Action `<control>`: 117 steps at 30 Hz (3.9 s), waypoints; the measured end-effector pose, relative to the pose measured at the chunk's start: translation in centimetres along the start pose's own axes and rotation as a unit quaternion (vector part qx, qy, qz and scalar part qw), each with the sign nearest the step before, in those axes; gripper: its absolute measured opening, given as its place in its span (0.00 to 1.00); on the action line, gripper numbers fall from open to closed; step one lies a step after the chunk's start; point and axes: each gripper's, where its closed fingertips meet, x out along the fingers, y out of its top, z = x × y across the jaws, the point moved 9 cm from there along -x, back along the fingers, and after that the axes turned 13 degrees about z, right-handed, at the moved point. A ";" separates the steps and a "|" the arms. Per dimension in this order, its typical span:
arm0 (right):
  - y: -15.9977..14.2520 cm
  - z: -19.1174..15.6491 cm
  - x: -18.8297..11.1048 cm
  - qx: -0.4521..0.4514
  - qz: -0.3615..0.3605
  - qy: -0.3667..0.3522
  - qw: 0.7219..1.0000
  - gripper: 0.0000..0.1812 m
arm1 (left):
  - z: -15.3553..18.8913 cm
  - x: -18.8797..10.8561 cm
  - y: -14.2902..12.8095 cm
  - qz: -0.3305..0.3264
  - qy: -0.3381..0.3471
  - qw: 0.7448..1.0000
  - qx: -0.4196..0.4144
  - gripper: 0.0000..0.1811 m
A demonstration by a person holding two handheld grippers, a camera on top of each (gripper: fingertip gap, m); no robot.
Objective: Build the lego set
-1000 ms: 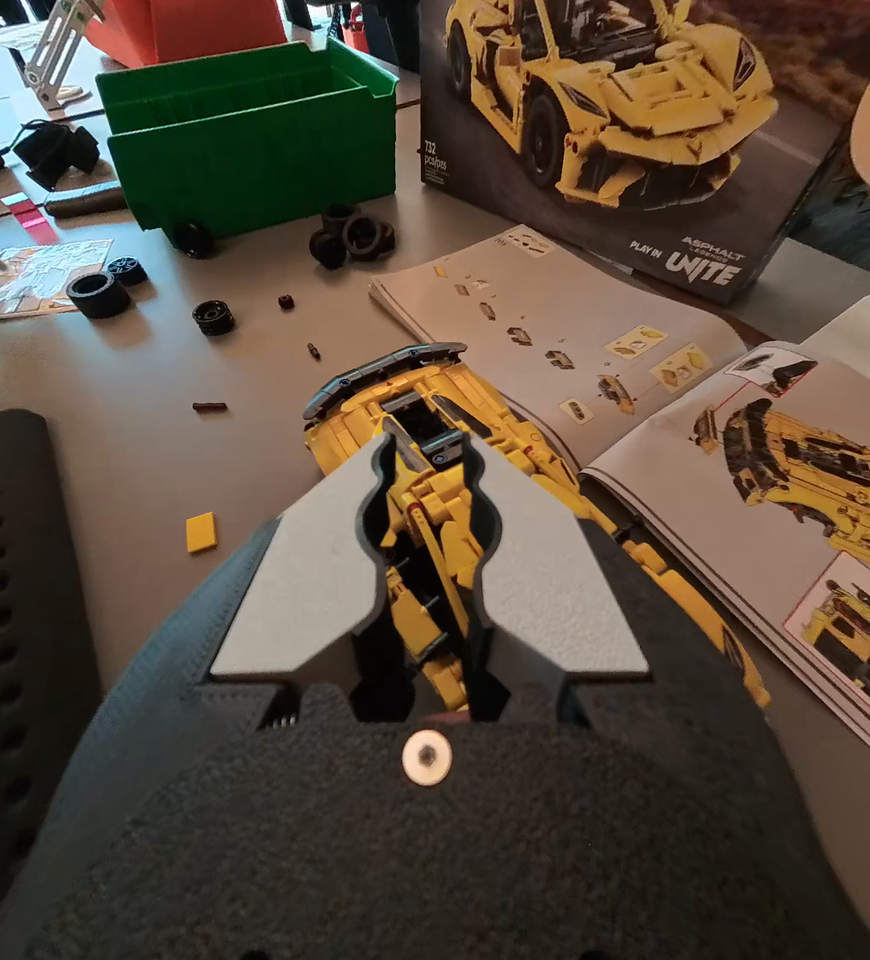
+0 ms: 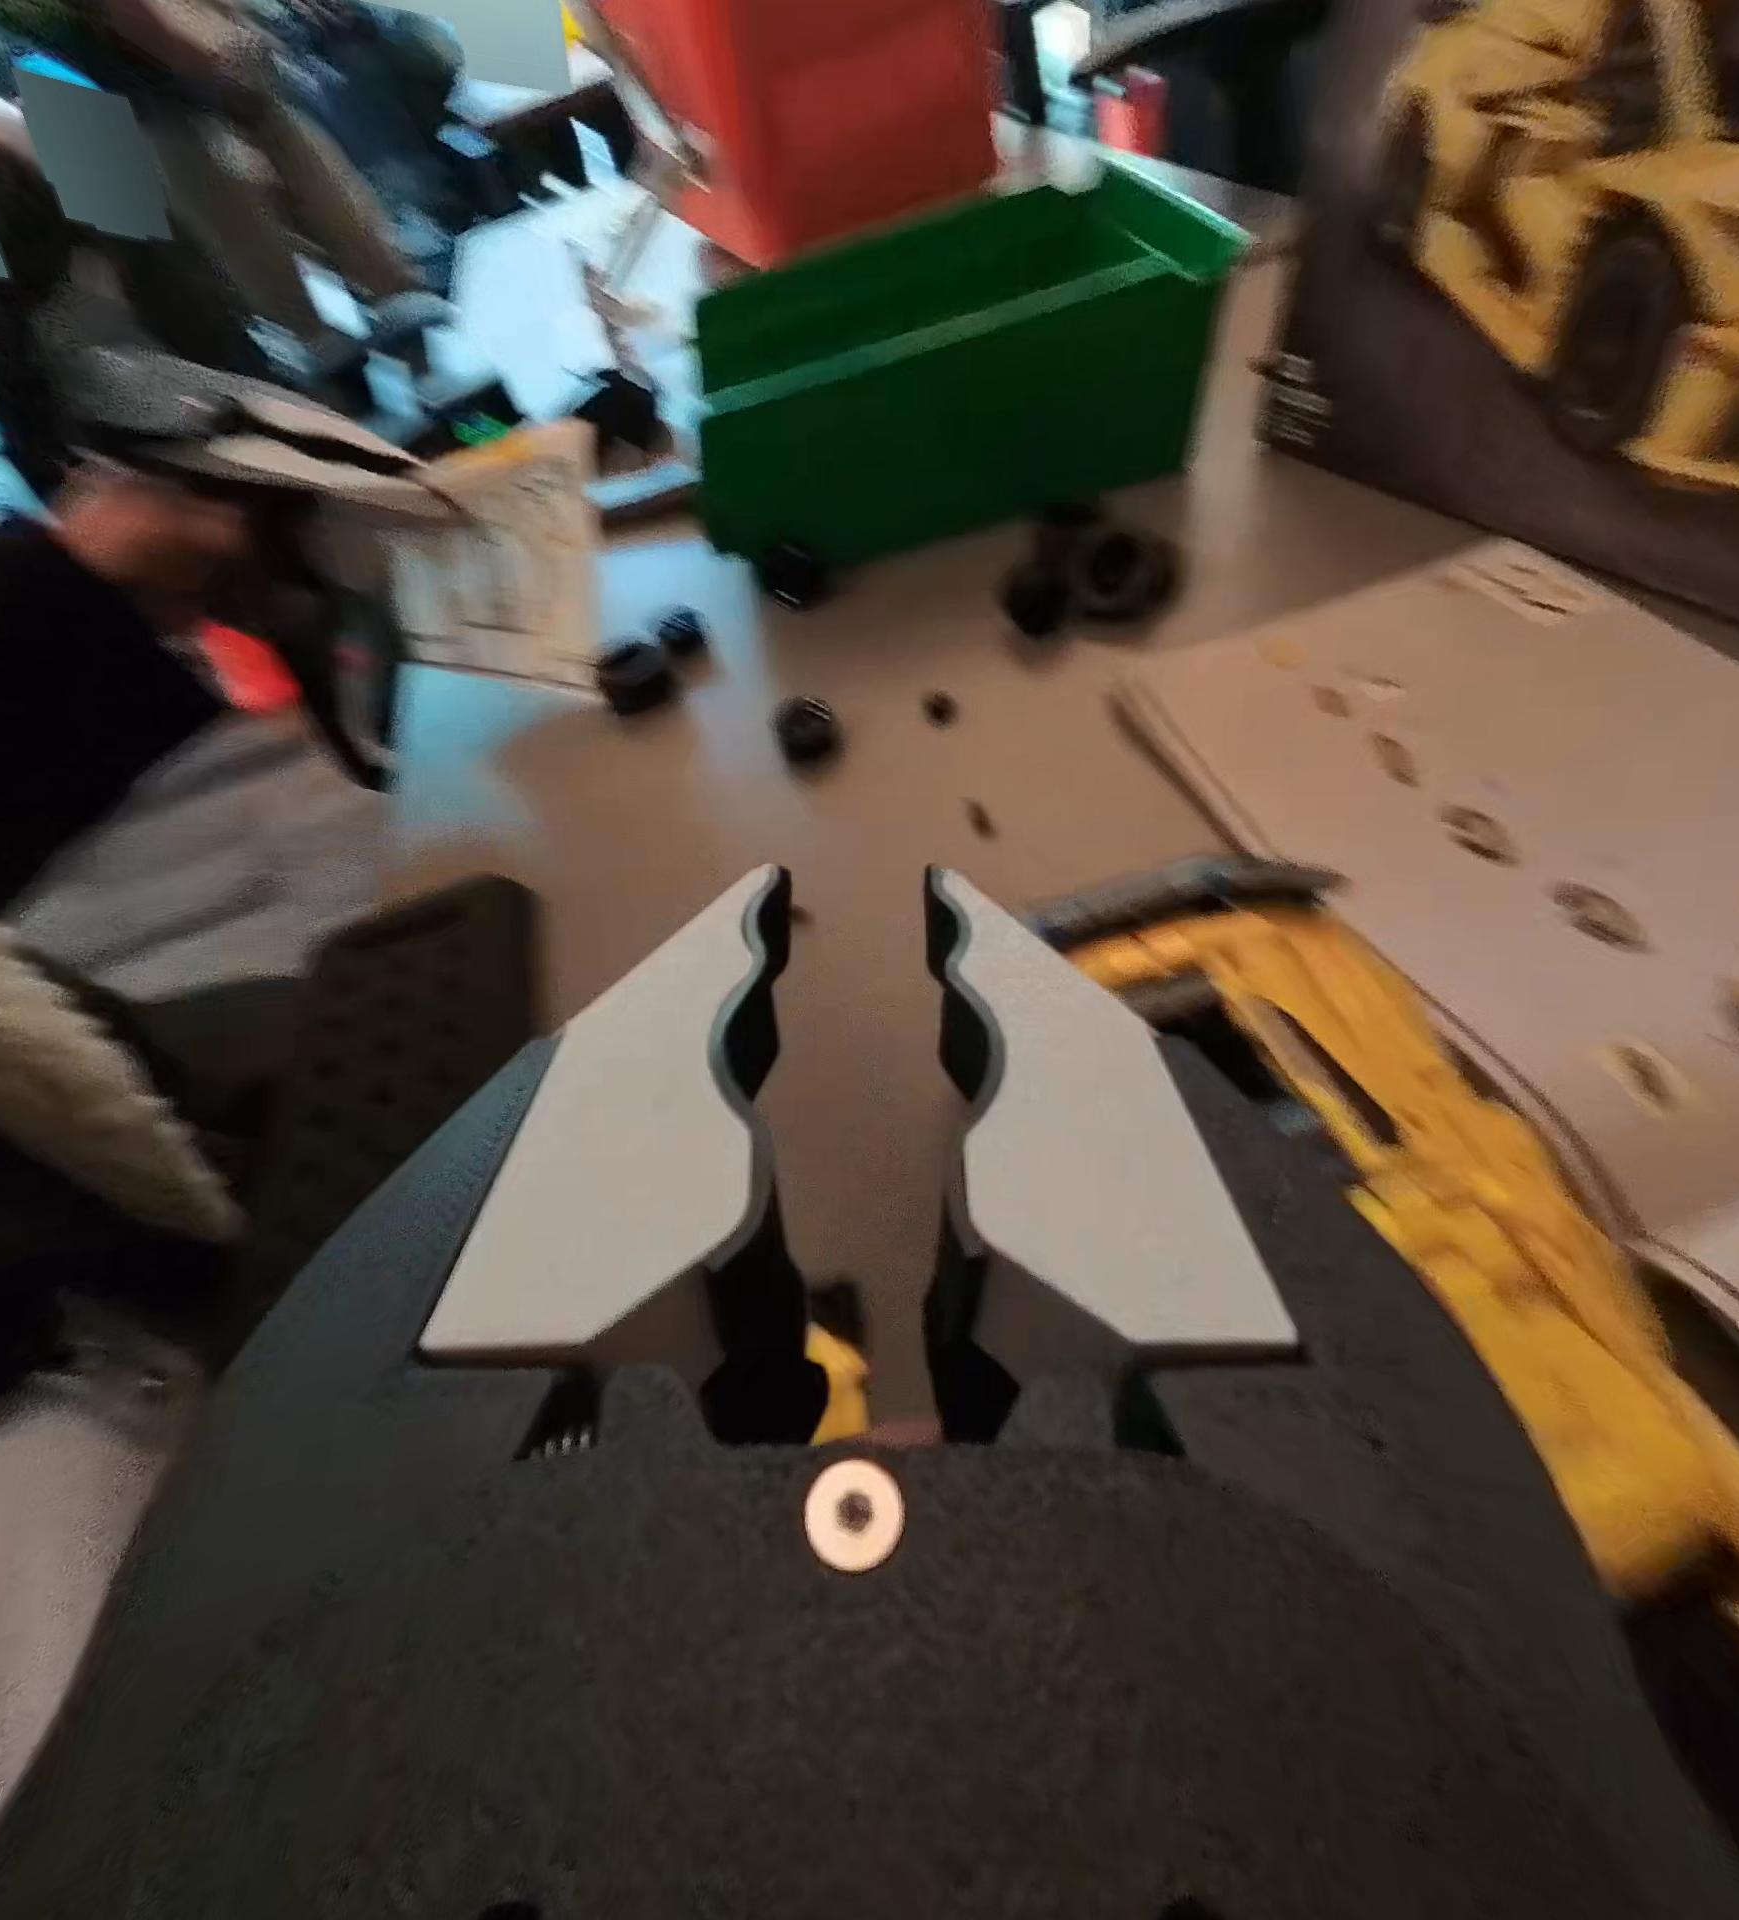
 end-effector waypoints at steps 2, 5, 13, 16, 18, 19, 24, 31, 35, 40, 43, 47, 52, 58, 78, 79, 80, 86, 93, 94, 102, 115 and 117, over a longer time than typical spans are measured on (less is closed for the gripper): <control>1.0 -1.8 2.2 0.031 0.033 0.075 0.996 0.17 | 1.8 -0.3 2.4 0.036 -0.039 0.999 0.010 0.09; 2.0 -4.9 5.9 0.035 0.048 0.161 0.985 0.20 | 5.1 -0.6 6.2 0.089 -0.092 0.991 0.038 0.10; 4.8 -7.3 10.2 0.173 0.054 0.293 0.939 0.26 | 15.9 3.3 11.6 0.113 -0.271 0.950 0.108 0.12; 4.9 -5.9 8.4 0.203 0.065 0.310 0.926 0.00 | 17.7 5.1 11.9 0.128 -0.261 0.949 0.124 0.17; 4.7 -4.2 6.8 0.224 0.091 0.278 0.929 0.00 | 17.3 6.2 11.9 0.172 -0.219 0.957 0.078 0.24; 4.6 -3.4 5.9 0.231 0.103 0.267 0.930 0.00 | 17.0 6.8 11.6 0.197 -0.209 0.957 0.034 0.26; 3.4 -1.7 2.1 0.255 0.142 0.259 0.921 0.00 | 19.4 10.7 9.3 0.250 -0.273 0.906 -0.205 0.33; 2.2 -0.5 -0.7 0.264 0.166 0.227 0.923 0.00 | 23.0 13.4 9.2 0.171 -0.392 0.861 -0.278 0.32; 1.9 -0.2 -1.2 0.272 0.175 0.236 0.917 0.00 | 23.9 14.2 9.3 0.130 -0.387 0.882 -0.236 0.31; 1.1 0.5 -1.4 0.288 0.181 0.232 0.911 0.00 | 24.5 14.9 10.4 0.134 -0.388 0.884 -0.223 0.22; 0.9 0.7 -1.5 0.300 0.186 0.228 0.907 0.00 | 24.8 15.4 10.8 0.129 -0.402 0.877 -0.229 0.15; 0.7 1.1 -1.7 0.306 0.191 0.219 0.907 0.00 | 24.8 16.0 11.0 0.127 -0.414 0.865 -0.252 0.12; 0.3 1.4 -1.6 0.310 0.181 0.209 0.910 0.00 | 24.5 16.0 11.5 0.142 -0.418 0.853 -0.279 0.12; 0.1 1.4 -1.3 0.321 0.174 0.205 0.908 0.00 | 24.6 16.1 11.4 0.141 -0.426 0.848 -0.283 0.10; 3.7 -5.0 0.3 -0.156 0.093 0.050 0.982 0.40 | 25.6 16.6 11.3 0.129 -0.481 0.799 -0.338 0.00; 3.6 -5.1 0.4 -0.145 0.087 0.062 0.984 0.40 | 25.8 16.5 11.4 0.132 -0.490 0.795 -0.334 0.00; 3.5 -5.2 0.4 -0.130 0.086 0.076 0.985 0.38 | 26.0 16.4 11.5 0.134 -0.498 0.792 -0.328 0.00; 3.8 -4.5 -0.6 0.001 0.134 0.153 0.979 0.25 | 26.5 15.3 11.9 0.160 -0.548 0.764 -0.301 0.00; 3.6 -4.3 -1.0 0.158 0.158 0.275 0.935 0.14 | 27.2 14.1 12.3 0.194 -0.603 0.722 -0.278 0.00; 3.7 -4.3 -1.0 0.163 0.160 0.282 0.932 0.13 | 27.3 14.0 12.4 0.196 -0.608 0.719 -0.274 0.00; 3.6 -1.8 -2.2 0.181 0.180 0.251 0.934 0.26 | 27.0 13.4 12.4 0.189 -0.617 0.717 -0.264 0.00; 2.0 0.4 -1.7 0.306 0.126 0.241 0.912 0.00 | 26.7 14.8 11.8 0.178 -0.503 0.804 -0.261 0.06; 2.0 0.3 -1.6 0.307 0.122 0.241 0.913 0.00 | 26.9 15.0 11.7 0.174 -0.498 0.810 -0.255 0.03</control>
